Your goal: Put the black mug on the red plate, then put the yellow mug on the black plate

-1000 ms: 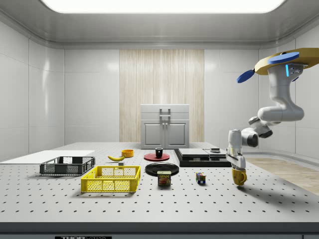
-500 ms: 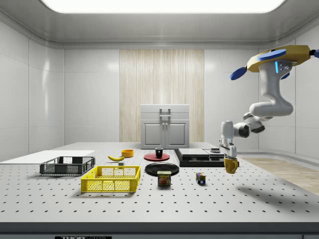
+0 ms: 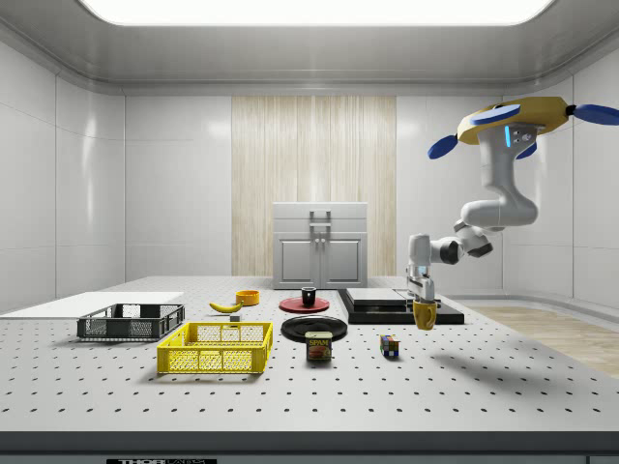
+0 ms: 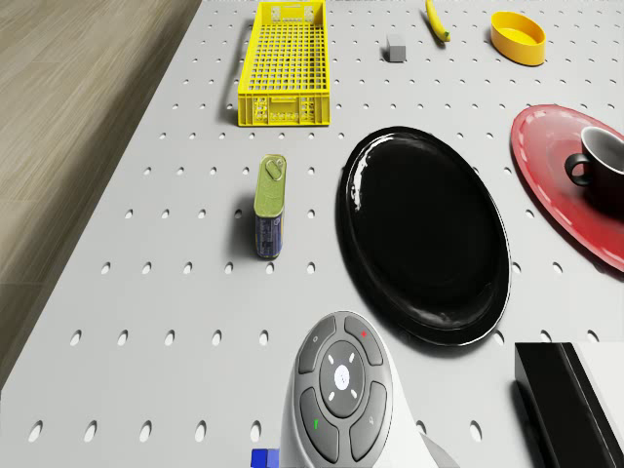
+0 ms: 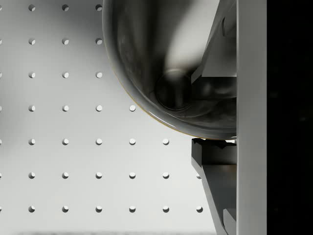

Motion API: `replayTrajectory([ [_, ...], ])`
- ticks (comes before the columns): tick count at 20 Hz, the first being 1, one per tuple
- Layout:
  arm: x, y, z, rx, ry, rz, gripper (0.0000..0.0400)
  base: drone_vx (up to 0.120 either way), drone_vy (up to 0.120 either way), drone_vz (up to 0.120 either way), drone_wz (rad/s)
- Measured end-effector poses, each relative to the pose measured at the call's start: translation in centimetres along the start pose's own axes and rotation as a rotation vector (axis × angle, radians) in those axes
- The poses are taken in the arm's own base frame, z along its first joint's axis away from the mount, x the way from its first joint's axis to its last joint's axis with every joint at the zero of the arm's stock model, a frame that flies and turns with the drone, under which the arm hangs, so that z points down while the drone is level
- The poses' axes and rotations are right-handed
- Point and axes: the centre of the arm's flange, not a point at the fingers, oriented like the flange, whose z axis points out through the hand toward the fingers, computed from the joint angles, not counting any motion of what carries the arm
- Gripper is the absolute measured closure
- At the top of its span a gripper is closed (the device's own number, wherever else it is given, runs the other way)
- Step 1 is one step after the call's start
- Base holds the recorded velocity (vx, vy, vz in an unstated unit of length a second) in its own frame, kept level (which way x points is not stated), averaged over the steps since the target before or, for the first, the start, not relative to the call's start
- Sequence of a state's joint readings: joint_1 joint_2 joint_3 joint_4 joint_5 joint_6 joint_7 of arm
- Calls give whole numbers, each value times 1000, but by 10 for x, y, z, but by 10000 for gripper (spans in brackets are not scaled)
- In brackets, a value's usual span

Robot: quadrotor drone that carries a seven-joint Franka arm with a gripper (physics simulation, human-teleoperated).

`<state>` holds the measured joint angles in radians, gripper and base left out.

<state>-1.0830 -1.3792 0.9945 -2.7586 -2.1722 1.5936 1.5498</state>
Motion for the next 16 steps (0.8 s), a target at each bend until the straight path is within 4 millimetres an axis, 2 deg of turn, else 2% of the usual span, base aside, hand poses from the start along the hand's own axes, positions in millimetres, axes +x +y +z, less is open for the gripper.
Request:
replayTrajectory([
  [16,0,0,0,0,0,0,290,120,-120,0,0],
])
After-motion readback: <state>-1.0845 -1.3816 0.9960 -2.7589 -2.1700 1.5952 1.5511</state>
